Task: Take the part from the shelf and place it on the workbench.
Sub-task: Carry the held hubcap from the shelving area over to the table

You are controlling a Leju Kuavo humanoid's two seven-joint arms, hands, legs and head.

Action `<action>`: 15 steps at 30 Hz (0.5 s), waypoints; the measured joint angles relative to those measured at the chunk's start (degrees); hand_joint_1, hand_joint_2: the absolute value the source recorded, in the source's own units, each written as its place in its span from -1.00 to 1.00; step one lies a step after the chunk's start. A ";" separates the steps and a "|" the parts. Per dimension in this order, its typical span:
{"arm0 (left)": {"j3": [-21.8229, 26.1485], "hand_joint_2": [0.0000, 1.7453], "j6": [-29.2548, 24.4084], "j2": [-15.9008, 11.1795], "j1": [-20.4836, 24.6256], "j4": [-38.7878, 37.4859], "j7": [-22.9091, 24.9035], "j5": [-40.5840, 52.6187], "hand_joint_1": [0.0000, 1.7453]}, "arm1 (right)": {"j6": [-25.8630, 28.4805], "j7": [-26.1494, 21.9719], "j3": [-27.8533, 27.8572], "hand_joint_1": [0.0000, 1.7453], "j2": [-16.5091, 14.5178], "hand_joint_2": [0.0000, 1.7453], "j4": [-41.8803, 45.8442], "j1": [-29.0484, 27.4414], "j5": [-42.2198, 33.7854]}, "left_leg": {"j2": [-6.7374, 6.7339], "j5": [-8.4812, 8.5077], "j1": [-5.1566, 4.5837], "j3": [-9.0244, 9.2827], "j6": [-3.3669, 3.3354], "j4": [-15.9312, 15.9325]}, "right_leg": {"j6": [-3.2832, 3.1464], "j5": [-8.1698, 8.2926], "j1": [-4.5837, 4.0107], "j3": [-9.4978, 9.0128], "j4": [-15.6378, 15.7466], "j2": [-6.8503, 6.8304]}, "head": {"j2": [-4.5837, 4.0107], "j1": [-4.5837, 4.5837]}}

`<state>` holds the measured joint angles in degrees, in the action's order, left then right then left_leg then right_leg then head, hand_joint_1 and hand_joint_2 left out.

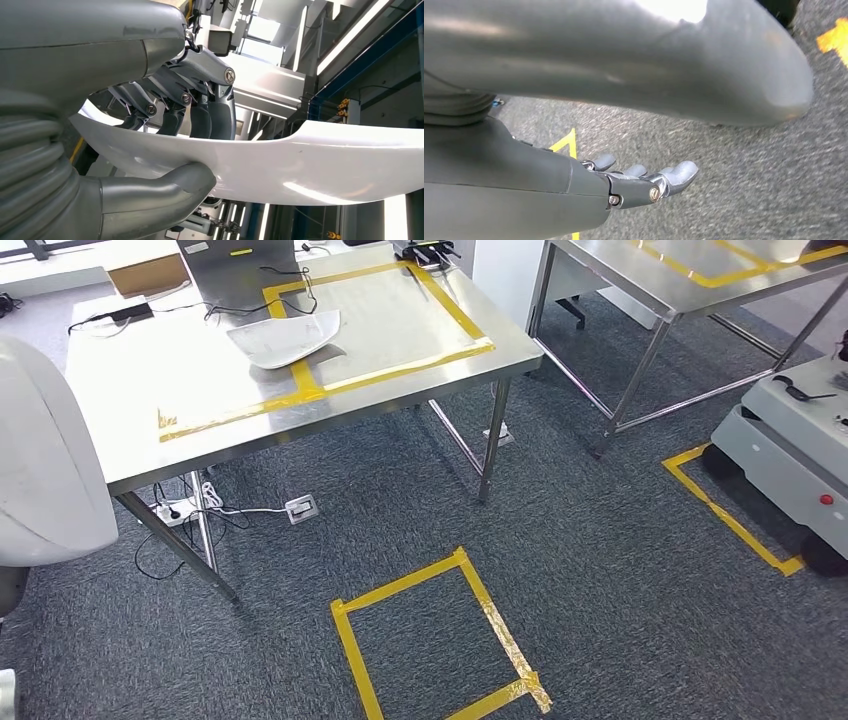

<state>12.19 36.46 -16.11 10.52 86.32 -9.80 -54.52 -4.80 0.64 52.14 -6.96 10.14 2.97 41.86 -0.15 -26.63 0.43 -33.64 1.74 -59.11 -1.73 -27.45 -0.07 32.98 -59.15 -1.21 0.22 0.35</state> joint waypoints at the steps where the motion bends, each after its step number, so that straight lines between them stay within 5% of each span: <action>1: -0.01 1.00 0.00 0.00 -0.07 -0.01 -0.07 0.01 1.00 | -0.01 -0.37 0.03 -1.00 -0.01 -1.00 0.00 0.01 -0.02 | -0.02 -0.03 -0.06 -0.02 -0.19 -0.03 | 0.32 0.11 0.05 -0.10 0.18 0.01 | 0.00 0.00; 12: 0.02 1.00 0.18 -0.33 -1.16 0.09 -0.76 0.06 1.00 | 0.00 0.48 0.12 -1.00 0.02 -1.00 0.01 0.02 0.34 | 0.13 0.03 -0.59 -0.27 -2.20 -0.04 | 2.81 0.06 0.86 -0.04 0.34 -0.16 | 0.00 0.01; 15: 0.02 1.00 0.25 -0.37 -1.20 0.15 -0.81 0.08 1.00 | -0.01 0.86 0.18 -1.00 0.05 -1.00 0.01 0.03 0.26 | 0.26 0.33 -0.14 -0.06 -2.80 0.47 | 3.14 -3.84 0.88 3.31 -6.62 0.64 | 0.00 -0.05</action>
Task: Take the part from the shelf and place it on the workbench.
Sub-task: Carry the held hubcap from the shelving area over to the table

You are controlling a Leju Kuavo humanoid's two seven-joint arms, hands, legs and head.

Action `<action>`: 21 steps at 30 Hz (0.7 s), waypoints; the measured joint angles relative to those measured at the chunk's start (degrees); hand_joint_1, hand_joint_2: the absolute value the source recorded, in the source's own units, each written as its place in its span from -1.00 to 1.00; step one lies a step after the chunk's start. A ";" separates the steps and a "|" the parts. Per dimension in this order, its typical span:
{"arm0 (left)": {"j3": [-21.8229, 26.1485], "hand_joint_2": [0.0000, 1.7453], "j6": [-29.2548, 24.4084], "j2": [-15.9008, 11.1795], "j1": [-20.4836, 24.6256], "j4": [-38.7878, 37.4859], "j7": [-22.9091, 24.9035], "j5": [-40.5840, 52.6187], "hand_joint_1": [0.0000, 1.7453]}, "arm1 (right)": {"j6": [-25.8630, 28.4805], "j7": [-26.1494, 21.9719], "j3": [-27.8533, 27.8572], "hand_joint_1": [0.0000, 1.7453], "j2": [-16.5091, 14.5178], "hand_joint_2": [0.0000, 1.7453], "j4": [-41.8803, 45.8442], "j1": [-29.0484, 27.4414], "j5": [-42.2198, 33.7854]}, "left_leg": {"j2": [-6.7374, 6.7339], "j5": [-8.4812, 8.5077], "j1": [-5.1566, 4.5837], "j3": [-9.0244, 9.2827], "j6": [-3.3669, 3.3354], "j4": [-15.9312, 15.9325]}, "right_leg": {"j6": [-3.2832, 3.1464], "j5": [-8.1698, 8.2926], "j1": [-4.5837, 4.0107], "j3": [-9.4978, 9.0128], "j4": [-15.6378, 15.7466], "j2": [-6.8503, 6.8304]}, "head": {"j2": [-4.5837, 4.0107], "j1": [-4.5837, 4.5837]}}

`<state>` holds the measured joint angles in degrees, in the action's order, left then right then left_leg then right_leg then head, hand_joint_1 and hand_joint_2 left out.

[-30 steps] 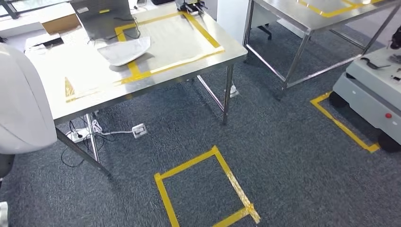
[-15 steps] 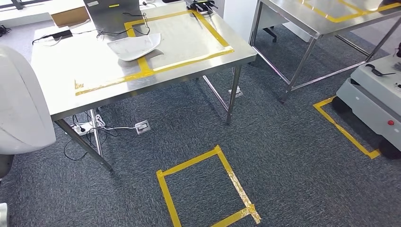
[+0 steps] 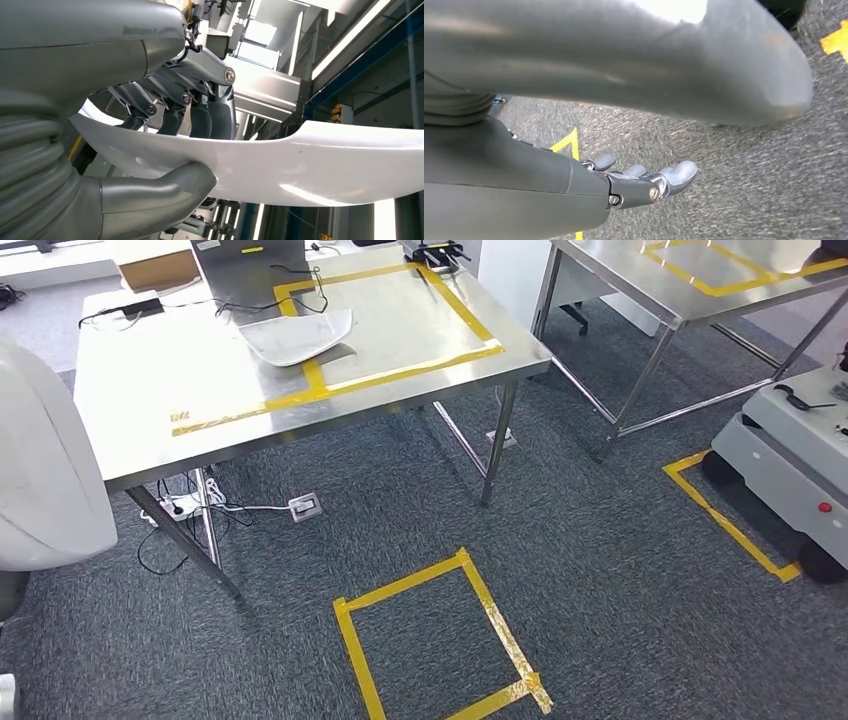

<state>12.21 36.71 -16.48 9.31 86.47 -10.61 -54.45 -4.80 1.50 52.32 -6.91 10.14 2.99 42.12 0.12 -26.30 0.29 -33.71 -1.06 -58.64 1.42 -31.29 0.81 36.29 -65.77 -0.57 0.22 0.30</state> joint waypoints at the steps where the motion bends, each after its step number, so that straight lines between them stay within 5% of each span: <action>1: -0.01 1.00 0.02 0.02 -0.02 -0.07 0.01 0.01 1.00 | -0.01 0.08 0.07 -1.00 -0.01 -1.00 -0.01 -0.01 -0.04 | 0.06 -0.02 0.01 -0.08 -0.09 -0.04 | 0.01 -1.86 0.00 2.05 -4.03 0.13 | 0.00 -0.01; 3: -0.02 1.00 0.02 0.07 -0.08 -0.26 0.06 0.03 1.00 | -0.01 0.29 0.22 -1.00 -0.01 -1.00 -0.01 -0.08 -0.12 | 0.25 -0.12 -0.01 -0.19 -0.06 -0.16 | -0.01 -3.32 0.02 4.91 -9.26 0.18 | 0.00 -0.01; 4: -0.02 1.00 0.01 0.08 -0.06 -0.36 0.07 0.03 1.00 | -0.01 0.34 0.28 -1.00 -0.01 -1.00 -0.01 -0.11 -0.17 | 0.38 -0.19 0.01 -0.18 0.04 -0.24 | -0.10 -2.35 0.03 4.79 -8.72 0.19 | 0.00 -0.01; 6: -0.03 1.00 0.01 0.09 -0.02 -0.48 0.07 0.05 1.00 | -0.01 0.31 0.33 -1.00 0.00 -1.00 0.00 -0.09 -0.27 | 0.60 -0.46 0.06 -0.02 0.45 -0.43 | -0.47 1.54 0.04 1.46 -1.62 0.28 | 0.00 -0.01; 8: -0.04 1.00 0.02 0.09 0.06 -0.49 0.07 0.08 1.00 | -0.01 0.28 0.33 -1.00 0.00 -1.00 0.00 0.00 -0.30 | 0.77 -0.77 -0.05 0.08 1.16 -0.62 | -0.94 3.75 -0.13 -1.70 4.94 0.44 | 0.00 0.02; 13: -0.08 1.00 0.09 0.07 0.17 -0.46 0.06 0.12 1.00 | -0.03 0.46 0.35 -1.00 -0.08 -1.00 -0.01 -0.02 -0.29 | 0.77 -1.48 0.13 0.16 3.11 -1.08 | -2.66 3.86 -0.33 -3.09 6.88 0.36 | 0.00 0.13; 17: -0.12 1.00 0.39 0.29 0.54 -0.78 0.03 0.69 1.00 | 0.08 0.05 0.36 -1.00 -0.10 -1.00 0.00 -0.01 -0.28 | 0.34 -6.47 0.34 -6.37 3.97 -13.46 | -3.58 3.46 -0.17 -4.14 7.30 0.18 | 0.00 0.45; 18: -0.14 1.00 0.43 0.42 0.50 -0.93 0.03 0.88 1.00 | 0.08 -0.04 0.36 -1.00 -0.11 -1.00 0.00 -0.04 -0.25 | 0.28 -6.65 0.35 -7.89 4.01 -15.71 | -3.62 3.20 -0.20 -4.37 7.28 0.17 | 0.00 0.45; 19: -0.15 1.00 0.44 0.50 0.47 -1.07 0.02 1.02 1.00 | 0.08 -0.14 0.36 -1.00 -0.11 -1.00 -0.01 -0.08 -0.20 | 0.23 -5.69 0.35 -8.35 3.99 -15.81 | -3.61 2.89 -0.22 -4.67 7.27 0.17 | 0.00 0.45; 21: -0.18 1.00 0.45 0.55 0.62 -1.25 -0.02 1.21 1.00 | 0.08 -0.27 0.36 -1.00 -0.14 -1.00 -0.02 -0.16 -0.04 | 0.11 -1.36 0.35 -6.16 3.75 -10.11 | -3.44 2.15 -0.23 -5.58 7.22 0.16 | 0.00 0.45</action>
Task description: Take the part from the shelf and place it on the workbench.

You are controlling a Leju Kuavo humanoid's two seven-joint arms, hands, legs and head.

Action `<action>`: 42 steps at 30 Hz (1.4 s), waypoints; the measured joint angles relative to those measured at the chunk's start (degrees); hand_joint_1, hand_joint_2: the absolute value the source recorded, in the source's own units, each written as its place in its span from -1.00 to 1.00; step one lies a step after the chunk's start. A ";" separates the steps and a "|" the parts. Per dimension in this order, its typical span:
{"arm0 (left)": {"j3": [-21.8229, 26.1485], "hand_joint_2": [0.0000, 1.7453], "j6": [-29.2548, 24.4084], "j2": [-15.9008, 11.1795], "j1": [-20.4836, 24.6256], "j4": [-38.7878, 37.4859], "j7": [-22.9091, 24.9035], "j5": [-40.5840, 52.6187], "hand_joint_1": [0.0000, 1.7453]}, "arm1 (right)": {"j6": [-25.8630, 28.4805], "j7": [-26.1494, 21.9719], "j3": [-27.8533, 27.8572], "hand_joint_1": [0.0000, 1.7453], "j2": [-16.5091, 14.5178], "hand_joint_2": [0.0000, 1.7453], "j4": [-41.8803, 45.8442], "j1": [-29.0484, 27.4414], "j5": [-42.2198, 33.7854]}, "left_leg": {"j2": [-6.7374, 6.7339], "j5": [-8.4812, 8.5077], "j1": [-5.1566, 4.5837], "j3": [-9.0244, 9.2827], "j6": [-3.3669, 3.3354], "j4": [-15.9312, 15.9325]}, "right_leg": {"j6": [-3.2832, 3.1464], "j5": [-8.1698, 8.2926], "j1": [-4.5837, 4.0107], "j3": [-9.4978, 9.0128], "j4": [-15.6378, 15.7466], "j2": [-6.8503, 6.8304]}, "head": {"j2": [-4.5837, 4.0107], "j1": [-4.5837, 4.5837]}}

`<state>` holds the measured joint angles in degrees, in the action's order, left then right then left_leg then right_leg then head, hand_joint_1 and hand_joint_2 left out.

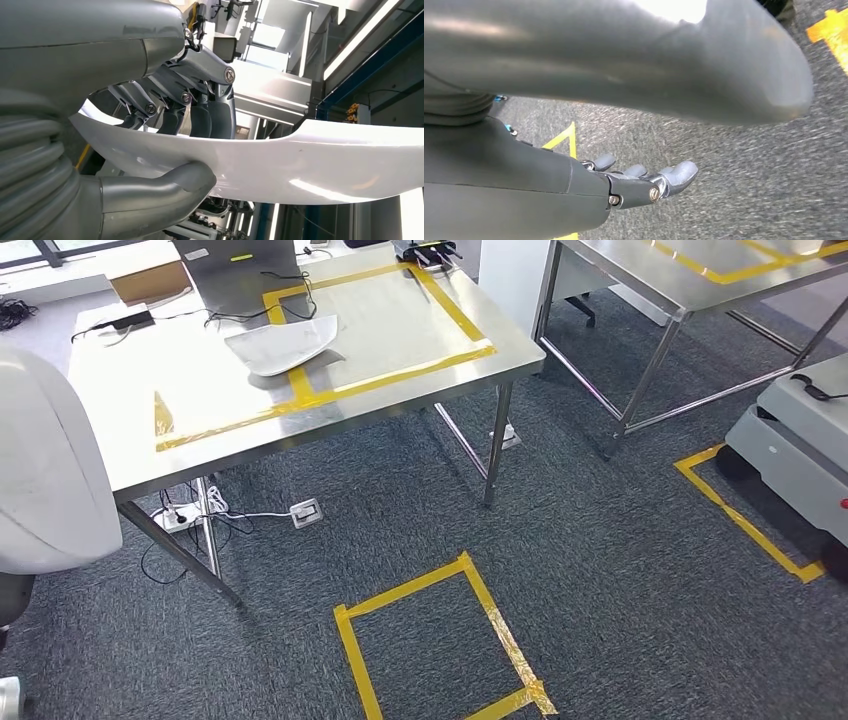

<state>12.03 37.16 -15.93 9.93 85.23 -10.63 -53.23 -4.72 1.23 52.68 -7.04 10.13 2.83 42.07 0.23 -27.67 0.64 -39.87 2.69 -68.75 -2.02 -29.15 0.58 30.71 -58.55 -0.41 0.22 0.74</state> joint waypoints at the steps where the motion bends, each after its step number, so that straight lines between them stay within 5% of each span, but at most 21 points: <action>1: -0.01 1.00 0.01 -0.01 0.13 -0.06 -0.04 0.05 1.00 | 0.00 -0.05 0.00 -1.00 -0.02 -1.00 -0.01 0.00 0.06 | -0.17 1.64 -0.08 1.82 -0.21 3.71 | 0.22 -0.42 -0.07 -0.39 0.00 -0.02 | 0.00 0.00; 3: -0.04 1.00 0.07 -0.08 0.43 -0.16 -0.15 0.10 1.00 | 0.00 -0.10 0.00 -1.00 -0.04 -1.00 0.01 0.10 0.21 | -0.37 2.57 -0.37 4.54 -0.89 8.86 | 0.89 -1.17 -0.23 -0.89 0.07 -0.08 | 0.00 0.07; 7: -0.09 1.00 0.19 -0.32 0.39 -0.34 -0.32 0.10 1.00 | -0.02 -0.27 0.00 -1.00 -0.03 -1.00 0.01 0.15 0.53 | 0.09 1.09 -0.28 5.89 -2.58 9.92 | 2.12 -1.76 -0.26 -1.35 -1.32 -0.15 | 0.00 0.01; 9: -0.09 1.00 0.28 -0.38 0.35 -0.33 -0.44 0.09 1.00 | -0.14 -0.47 -0.01 -1.00 -0.04 -1.00 0.00 0.21 0.69 | 0.19 0.60 -0.19 6.69 -3.22 9.99 | 2.58 -3.66 -0.17 1.27 -5.93 0.01 | 0.00 -0.12; 12: -0.09 1.00 0.37 -0.40 0.14 -0.33 -0.56 0.10 1.00 | -0.90 -0.72 -0.02 -1.00 -0.06 -1.00 -0.01 0.14 0.92 | 0.36 -0.42 -0.31 7.55 -3.51 9.94 | 2.89 -6.35 -0.15 8.51 -15.59 0.10 | 0.00 -0.18; 14: -0.09 1.00 0.37 -0.40 -0.04 -0.32 -0.70 0.10 1.00 | -1.12 -0.79 -0.02 -1.00 -0.05 -1.00 -0.01 -0.06 0.97 | 0.58 -1.34 -0.38 8.71 -3.43 9.93 | 2.61 -3.69 -0.23 10.17 -14.76 0.13 | 0.00 -0.19; 16: -0.09 1.00 0.37 -0.38 -0.09 -0.27 -0.89 0.13 1.00 | -1.11 -0.83 -0.02 -1.00 -0.03 -1.00 0.00 -0.19 0.98 | 0.70 -2.43 -0.43 10.12 -3.24 9.96 | 1.84 2.03 -0.53 8.56 -7.53 0.25 | 0.00 -0.19; 18: -0.10 1.00 0.36 -0.31 -0.08 -0.26 -0.98 0.26 1.00 | -1.14 -0.84 -0.02 -1.00 0.03 -1.00 0.01 -0.20 0.98 | 0.88 -3.42 -0.51 10.89 -2.72 10.01 | 1.15 4.22 -0.98 7.00 -2.15 0.46 | 0.00 -0.14; 21: -0.14 1.00 0.36 -0.37 -0.25 -0.10 -1.02 0.44 1.00 | -1.24 -0.75 -0.02 -1.00 0.07 -1.00 0.00 -0.24 1.07 | 1.00 -3.74 -0.60 11.83 -1.63 9.64 | 0.54 3.89 -1.04 5.74 -0.81 0.62 | 0.00 -0.12; 24: -0.14 1.00 0.37 -0.51 -0.31 0.04 -1.06 0.45 1.00 | -1.25 -0.77 -0.02 -1.00 0.05 -1.00 -0.01 -0.29 1.11 | 1.01 -3.63 -0.63 12.47 -1.28 9.44 | 0.17 3.85 -0.92 4.92 -0.56 0.62 | 0.00 -0.13; 25: -0.13 1.00 0.36 -0.52 -0.32 0.07 -1.07 0.45 1.00 | -1.21 -0.76 -0.02 -1.00 0.05 -1.00 0.00 -0.25 1.11 | 0.87 -4.27 -0.55 10.99 -1.05 6.97 | -0.05 3.50 -0.82 4.32 -0.37 0.59 | 0.00 -0.03; 28: -0.11 1.00 0.35 -0.57 -0.91 0.12 -1.08 0.45 1.00 | -1.02 -0.69 -0.01 -1.00 0.07 -1.00 0.01 -0.19 1.11 | 0.31 -7.85 0.03 2.22 0.11 -4.50 | -0.66 1.17 -0.46 1.11 0.21 0.57 | 0.00 0.32; 29: -0.11 1.00 0.35 -0.58 -1.10 0.11 -1.07 0.45 1.00 | -0.99 -0.69 0.00 -1.00 0.07 -1.00 0.01 -0.25 1.09 | 0.22 -7.36 0.20 0.87 0.32 -4.63 | -0.55 0.39 -0.38 0.18 0.20 0.59 | 0.00 0.33; 33: -0.12 1.00 0.36 -0.75 -1.38 -0.03 -1.09 0.45 1.00 | -1.04 -0.72 0.00 -1.00 0.04 -1.00 0.00 -0.44 0.99 | -0.38 1.99 0.40 2.95 0.30 7.28 | 0.63 -2.38 -0.08 -2.74 -0.05 0.58 | 0.00 0.38; 37: -0.18 1.00 0.32 -0.97 -1.99 0.12 -1.27 0.39 1.00 | -1.08 -0.75 0.00 -1.00 0.06 -1.00 0.01 -0.30 0.80 | -0.11 1.85 0.25 3.93 -1.80 8.79 | 2.15 -3.42 -0.17 -3.68 -0.45 0.60 | 0.00 0.41; 39: -0.18 1.00 0.32 -0.95 -1.89 0.39 -1.37 0.35 1.00 | -1.11 -0.72 0.00 -1.00 0.08 -1.00 0.01 -0.17 0.77 | 0.06 1.22 0.40 5.04 -2.51 9.03 | 2.61 -3.78 -0.07 -1.54 -4.43 0.59 | 0.00 0.31; 42: -0.20 1.00 0.23 -0.73 -1.86 0.59 -1.34 0.45 1.00 | -1.25 -0.71 0.01 -1.00 0.08 -1.00 0.00 -0.02 0.66 | 0.10 -0.28 0.32 6.61 -2.95 9.16 | 3.00 -6.93 -0.07 6.38 -15.04 0.59 | 0.00 0.16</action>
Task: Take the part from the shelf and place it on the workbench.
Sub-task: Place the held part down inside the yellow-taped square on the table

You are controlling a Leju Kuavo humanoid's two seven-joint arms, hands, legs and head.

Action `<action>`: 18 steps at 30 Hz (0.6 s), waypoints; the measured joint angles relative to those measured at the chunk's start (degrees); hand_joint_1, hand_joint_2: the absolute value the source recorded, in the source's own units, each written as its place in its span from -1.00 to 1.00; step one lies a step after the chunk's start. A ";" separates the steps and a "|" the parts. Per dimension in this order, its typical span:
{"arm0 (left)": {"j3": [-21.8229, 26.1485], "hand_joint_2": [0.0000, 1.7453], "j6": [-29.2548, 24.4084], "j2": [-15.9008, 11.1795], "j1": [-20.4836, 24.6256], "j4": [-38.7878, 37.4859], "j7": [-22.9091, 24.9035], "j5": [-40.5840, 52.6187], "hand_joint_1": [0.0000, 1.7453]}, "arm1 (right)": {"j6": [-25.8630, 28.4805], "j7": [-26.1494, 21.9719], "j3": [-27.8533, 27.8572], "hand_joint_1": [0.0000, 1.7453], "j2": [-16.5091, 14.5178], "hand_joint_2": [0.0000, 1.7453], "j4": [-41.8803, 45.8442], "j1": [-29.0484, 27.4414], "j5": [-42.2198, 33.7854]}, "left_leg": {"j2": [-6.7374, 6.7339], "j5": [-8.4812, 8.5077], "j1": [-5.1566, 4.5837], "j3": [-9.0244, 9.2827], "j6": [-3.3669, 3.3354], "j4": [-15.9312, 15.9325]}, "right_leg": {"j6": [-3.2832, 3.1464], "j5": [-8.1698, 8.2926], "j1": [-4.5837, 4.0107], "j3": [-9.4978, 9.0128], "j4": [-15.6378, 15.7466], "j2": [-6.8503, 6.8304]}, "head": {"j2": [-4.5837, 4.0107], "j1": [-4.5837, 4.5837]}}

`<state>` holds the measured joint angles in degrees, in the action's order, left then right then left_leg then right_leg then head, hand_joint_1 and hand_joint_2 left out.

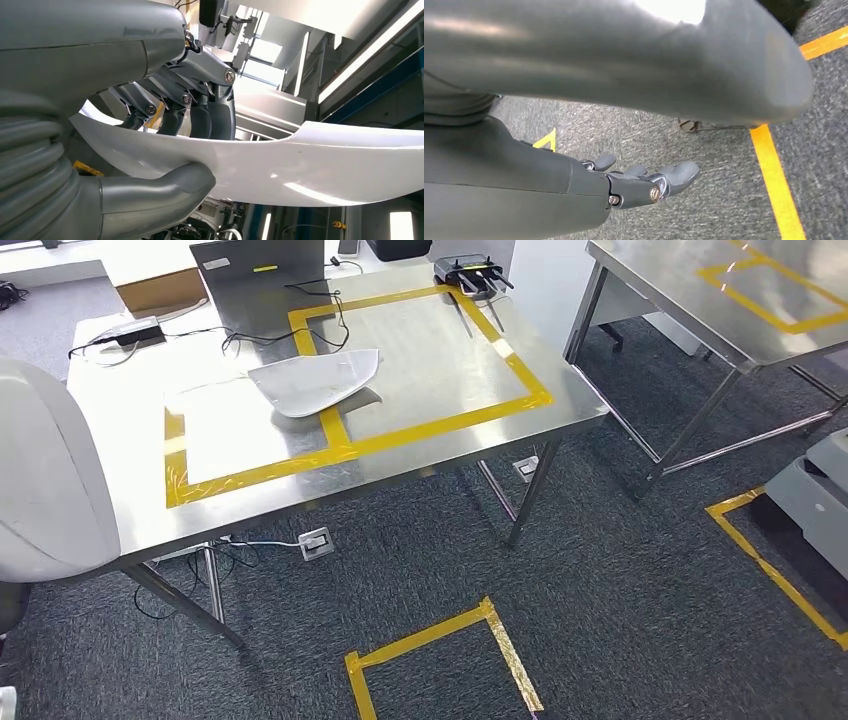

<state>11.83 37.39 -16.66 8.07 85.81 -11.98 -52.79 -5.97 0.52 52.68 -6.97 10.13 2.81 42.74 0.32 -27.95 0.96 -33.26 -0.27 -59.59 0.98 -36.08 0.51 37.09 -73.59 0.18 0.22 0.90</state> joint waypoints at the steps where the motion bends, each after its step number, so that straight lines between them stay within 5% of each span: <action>1: -0.01 1.00 -0.04 0.10 -0.02 0.00 0.02 0.05 1.00 | -0.02 0.03 0.01 -1.00 -0.01 -1.00 0.00 -0.06 -0.04 | 0.06 -0.61 -0.07 0.72 -0.04 0.00 | -0.04 -0.92 -0.04 2.05 -1.59 0.00 | 0.00 -0.01; 3: -0.01 1.00 -0.11 0.32 0.05 -0.01 0.07 0.20 1.00 | -0.02 0.06 0.06 -1.00 -0.01 -1.00 -0.01 -0.25 -0.09 | 0.21 -1.95 -0.21 2.54 -0.07 0.01 | -0.49 0.52 -0.23 3.59 0.58 0.01 | 0.00 -0.03; 5: -0.04 1.00 -0.18 0.65 0.28 -0.14 0.13 0.57 1.00 | -0.02 0.00 0.29 -1.00 0.04 -1.00 0.01 -0.44 -0.25 | 0.30 -3.43 -0.38 4.42 0.08 -0.03 | -1.43 6.82 -0.76 3.11 7.52 0.09 | 0.00 -0.01; 7: -0.20 1.00 -0.36 1.12 0.62 -0.48 0.21 1.01 1.00 | -0.17 -0.03 0.64 -1.00 0.13 -1.00 0.01 -0.64 -0.39 | 0.57 -4.96 -0.58 5.39 0.58 0.10 | -2.22 10.85 -1.36 2.62 12.06 0.45 | 0.00 0.05; 10: -0.56 1.00 -0.67 1.35 1.11 -0.72 0.28 1.31 1.00 | -0.51 0.01 0.91 -1.00 0.08 -1.00 0.00 -0.75 -0.50 | 0.80 -5.65 -0.74 6.98 1.60 -0.28 | -3.00 11.06 -1.27 0.97 13.27 0.73 | 0.00 0.05; 12: -0.72 1.00 -0.70 1.35 1.57 -0.75 0.20 1.38 1.00 | -0.51 -0.01 0.97 -1.00 0.01 -1.00 0.01 -0.67 -0.56 | 0.49 -6.04 -0.77 6.25 2.14 -3.41 | -3.72 10.80 -0.99 -0.97 13.83 0.66 | 0.00 0.21; 16: -0.97 1.00 -0.75 1.63 1.94 -0.97 0.26 1.86 1.00 | -0.44 -0.01 1.21 -1.00 -0.01 -1.00 0.02 -0.37 -0.57 | 0.10 -10.99 -0.57 -2.37 2.76 -14.72 | -4.17 8.85 -0.81 -3.36 14.10 0.70 | 0.00 0.49; 18: -1.10 1.00 -0.78 1.70 1.93 -1.08 0.29 1.95 1.00 | -0.43 -0.01 1.36 -1.00 -0.02 -1.00 0.01 -0.48 -0.56 | 0.03 -10.45 -0.55 -4.40 2.77 -13.55 | -4.12 7.44 -0.78 -5.10 14.10 0.74 | 0.00 0.49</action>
<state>10.73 36.61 -14.96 10.00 84.73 -11.69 -50.84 -6.40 0.51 54.04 -6.98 10.13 2.33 42.18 0.35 -38.40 0.40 -37.66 2.50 -73.14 -3.14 -28.63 -0.26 31.99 -59.49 0.93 0.22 1.39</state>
